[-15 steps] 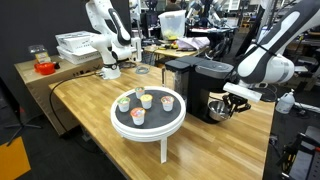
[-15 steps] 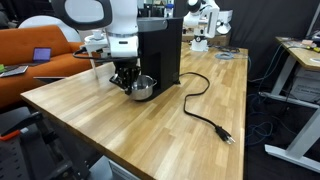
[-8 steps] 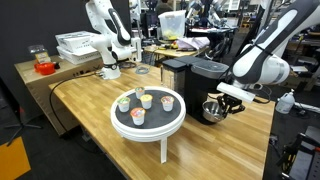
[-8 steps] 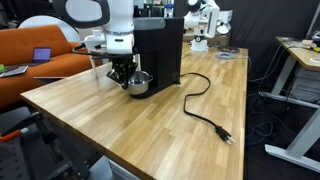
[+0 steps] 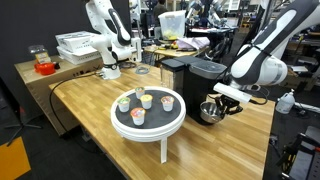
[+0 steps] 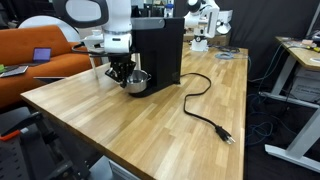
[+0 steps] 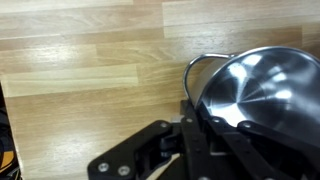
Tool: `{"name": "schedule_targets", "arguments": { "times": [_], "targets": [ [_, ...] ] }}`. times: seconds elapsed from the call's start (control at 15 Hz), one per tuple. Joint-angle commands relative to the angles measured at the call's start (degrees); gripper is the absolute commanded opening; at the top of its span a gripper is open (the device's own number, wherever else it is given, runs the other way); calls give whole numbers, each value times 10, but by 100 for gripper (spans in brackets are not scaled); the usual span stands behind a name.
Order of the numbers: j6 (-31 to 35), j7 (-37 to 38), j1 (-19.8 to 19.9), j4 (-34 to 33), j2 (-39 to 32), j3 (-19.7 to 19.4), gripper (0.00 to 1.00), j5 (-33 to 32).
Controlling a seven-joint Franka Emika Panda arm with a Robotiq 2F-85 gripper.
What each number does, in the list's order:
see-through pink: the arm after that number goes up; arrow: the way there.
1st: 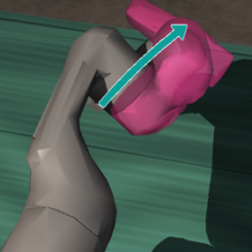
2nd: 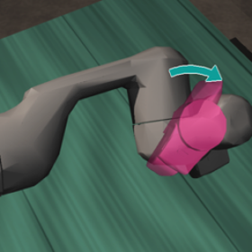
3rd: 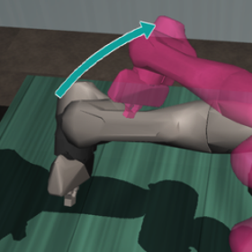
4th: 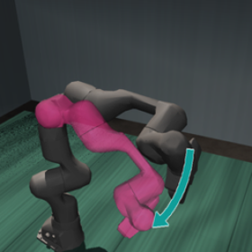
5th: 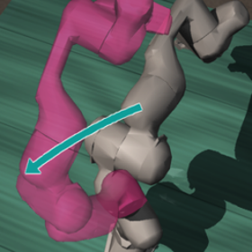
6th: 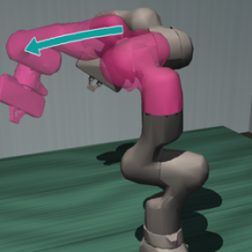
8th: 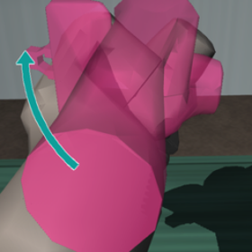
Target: Put the pot on the coffee maker
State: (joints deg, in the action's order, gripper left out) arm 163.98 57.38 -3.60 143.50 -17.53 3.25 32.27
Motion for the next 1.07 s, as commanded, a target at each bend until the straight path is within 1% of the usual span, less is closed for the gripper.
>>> {"name": "schedule_targets", "arguments": {
  "times": [0.0, 0.07, 0.2, 0.27, 0.93, 1.0],
  "targets": [
    [-11, -6, 16, -35, -20, 16, 32, 33],
    [-2, 1, -1, -2, -1, 1, 14, 8],
    [-2, 0, -1, -6, -4, 4, 28, 14],
    [-2, 0, -1, -8, -6, 4, 32, 14],
    [-2, 0, 0, -11, -8, 4, 33, 15],
    [-2, 0, 0, -11, -8, 4, 58, 15]
  ]
}}
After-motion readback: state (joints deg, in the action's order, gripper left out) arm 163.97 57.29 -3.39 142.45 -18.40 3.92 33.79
